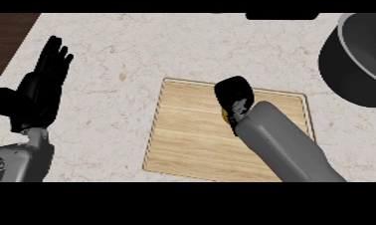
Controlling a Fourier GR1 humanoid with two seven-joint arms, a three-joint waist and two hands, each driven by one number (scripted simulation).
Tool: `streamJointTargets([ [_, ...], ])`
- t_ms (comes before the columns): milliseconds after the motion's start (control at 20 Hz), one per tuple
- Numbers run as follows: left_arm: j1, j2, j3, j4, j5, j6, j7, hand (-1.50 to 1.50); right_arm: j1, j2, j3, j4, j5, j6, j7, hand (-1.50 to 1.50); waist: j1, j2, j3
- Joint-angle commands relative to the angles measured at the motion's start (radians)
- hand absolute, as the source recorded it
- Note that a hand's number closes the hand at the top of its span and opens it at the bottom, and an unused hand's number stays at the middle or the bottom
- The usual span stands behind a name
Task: Pick the lemon from the tray and place it in the pot
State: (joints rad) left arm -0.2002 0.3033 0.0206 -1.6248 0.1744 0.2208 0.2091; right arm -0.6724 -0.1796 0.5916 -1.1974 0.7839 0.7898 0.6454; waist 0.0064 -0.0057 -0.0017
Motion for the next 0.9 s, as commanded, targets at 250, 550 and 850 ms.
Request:
streamJointTargets([
  [250, -0.024, -0.029, 0.019, 0.023, -0.029, -0.010, 0.001, 0.00, 0.071, 0.019, 0.025, 0.005, 0.092, -0.001, -0.098, 1.50, -0.006, 0.006, 0.002],
  [550, 0.011, -0.014, 0.038, -0.015, -0.030, -0.026, 0.003, 0.00, 0.158, 0.012, -0.067, -0.106, 0.093, -0.169, -0.126, 1.50, -0.010, 0.004, 0.002],
  [850, 0.031, -0.005, 0.063, -0.004, -0.012, -0.037, 0.005, 0.00, 0.393, 0.049, -0.139, -0.355, 0.038, -0.434, -0.176, 1.50, -0.037, -0.002, 0.003],
])
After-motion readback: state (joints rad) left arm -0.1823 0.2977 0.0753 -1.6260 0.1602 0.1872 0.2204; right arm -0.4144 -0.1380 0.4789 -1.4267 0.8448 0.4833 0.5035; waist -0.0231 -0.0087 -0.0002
